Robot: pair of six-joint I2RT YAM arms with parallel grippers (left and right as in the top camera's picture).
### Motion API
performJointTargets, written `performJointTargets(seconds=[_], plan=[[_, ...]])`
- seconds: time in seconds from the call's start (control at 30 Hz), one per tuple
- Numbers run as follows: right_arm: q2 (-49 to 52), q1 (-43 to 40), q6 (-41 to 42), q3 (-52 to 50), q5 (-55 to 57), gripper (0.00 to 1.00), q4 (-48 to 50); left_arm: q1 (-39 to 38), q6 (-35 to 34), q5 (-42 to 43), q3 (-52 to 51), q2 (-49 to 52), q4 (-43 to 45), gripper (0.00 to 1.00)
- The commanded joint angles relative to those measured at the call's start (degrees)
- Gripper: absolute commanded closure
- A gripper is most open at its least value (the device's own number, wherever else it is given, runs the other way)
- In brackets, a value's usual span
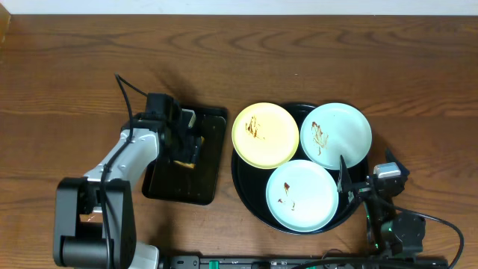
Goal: Clean dirty plates on tray and stack at the side
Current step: 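Lift the sponge with the left gripper off the tray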
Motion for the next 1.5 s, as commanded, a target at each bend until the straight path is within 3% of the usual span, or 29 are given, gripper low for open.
performJointTargets(seconds=[0.0, 0.13, 0.17, 0.23, 0.57, 0.93, 1.1, 1.47], plan=[[-0.31, -0.74, 0.70, -0.09, -0.44, 0.01, -0.22, 0.13, 0.81, 1.29, 0.96, 0.79, 0.31, 0.57], [-0.31, -0.74, 0.70, -0.09, -0.44, 0.01, -0.22, 0.13, -0.48, 1.27, 0.96, 0.79, 0.92, 0.74], [-0.31, -0.74, 0.70, -0.09, -0.44, 0.01, -0.22, 0.13, -0.59, 1.27, 0.96, 0.79, 1.07, 0.85], [-0.31, -0.74, 0.70, -0.09, -0.42, 0.01, -0.20, 0.13, -1.53, 1.27, 0.96, 0.79, 1.46, 0.92], [-0.31, -0.74, 0.70, -0.09, -0.42, 0.01, -0.22, 0.09, -8.76, 1.27, 0.98, -1.62, 1.81, 0.93], [-0.31, -0.74, 0.70, -0.09, -0.42, 0.01, -0.22, 0.07, -18.10, 1.20, 2.14, -28.98, -10.27, 0.93], [-0.31, -0.74, 0.70, -0.09, -0.44, 0.01, -0.20, 0.07, -19.08, 0.55, 2.14, -37.16, -15.17, 0.93], [-0.31, -0.74, 0.68, -0.09, -0.22, 0.01, -0.11, 0.09, -18.69, 0.57, 1.36, -35.50, -19.82, 0.92]])
